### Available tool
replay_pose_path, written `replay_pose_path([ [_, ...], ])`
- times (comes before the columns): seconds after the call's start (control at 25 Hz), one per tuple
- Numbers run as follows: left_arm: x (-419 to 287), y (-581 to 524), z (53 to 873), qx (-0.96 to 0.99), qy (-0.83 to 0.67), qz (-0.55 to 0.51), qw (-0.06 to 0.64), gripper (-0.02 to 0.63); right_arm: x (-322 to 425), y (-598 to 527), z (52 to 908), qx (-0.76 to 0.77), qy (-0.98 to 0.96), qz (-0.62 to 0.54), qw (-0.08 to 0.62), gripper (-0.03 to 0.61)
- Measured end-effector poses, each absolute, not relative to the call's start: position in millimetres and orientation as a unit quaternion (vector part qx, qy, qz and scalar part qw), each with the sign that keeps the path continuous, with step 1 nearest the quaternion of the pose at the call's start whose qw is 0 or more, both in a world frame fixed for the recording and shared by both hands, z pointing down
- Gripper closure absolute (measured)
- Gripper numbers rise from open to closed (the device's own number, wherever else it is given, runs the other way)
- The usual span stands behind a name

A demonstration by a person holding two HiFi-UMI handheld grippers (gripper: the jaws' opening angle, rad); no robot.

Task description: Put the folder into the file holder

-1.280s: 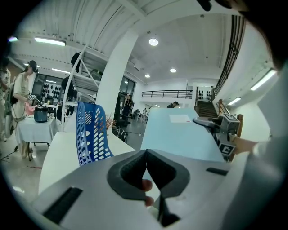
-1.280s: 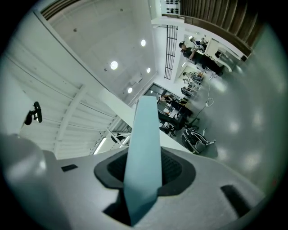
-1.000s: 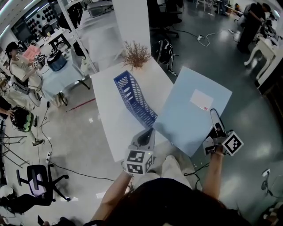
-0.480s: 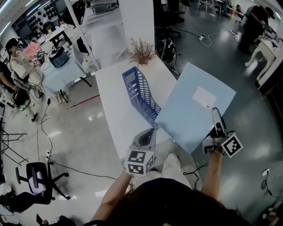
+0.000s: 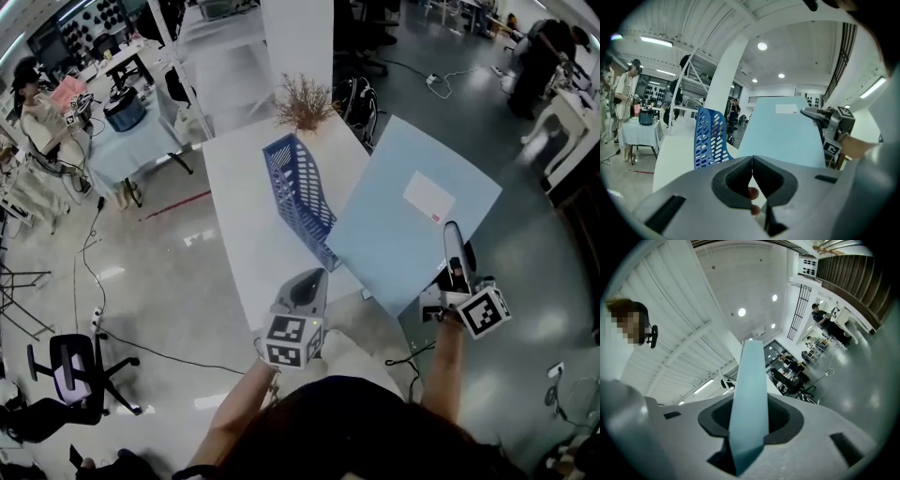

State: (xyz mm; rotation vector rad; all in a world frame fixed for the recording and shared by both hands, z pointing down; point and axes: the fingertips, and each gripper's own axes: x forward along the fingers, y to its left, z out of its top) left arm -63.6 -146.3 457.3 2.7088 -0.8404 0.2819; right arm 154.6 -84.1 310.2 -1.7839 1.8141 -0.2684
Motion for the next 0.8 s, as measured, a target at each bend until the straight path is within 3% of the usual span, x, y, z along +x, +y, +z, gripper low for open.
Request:
replay_pose_path([
  [0.8,-70,-171,457,0.92,-0.346,0.096,0.155,0.609,116,-141,299,-0.65,0.727,-0.056,0.216,0.428],
])
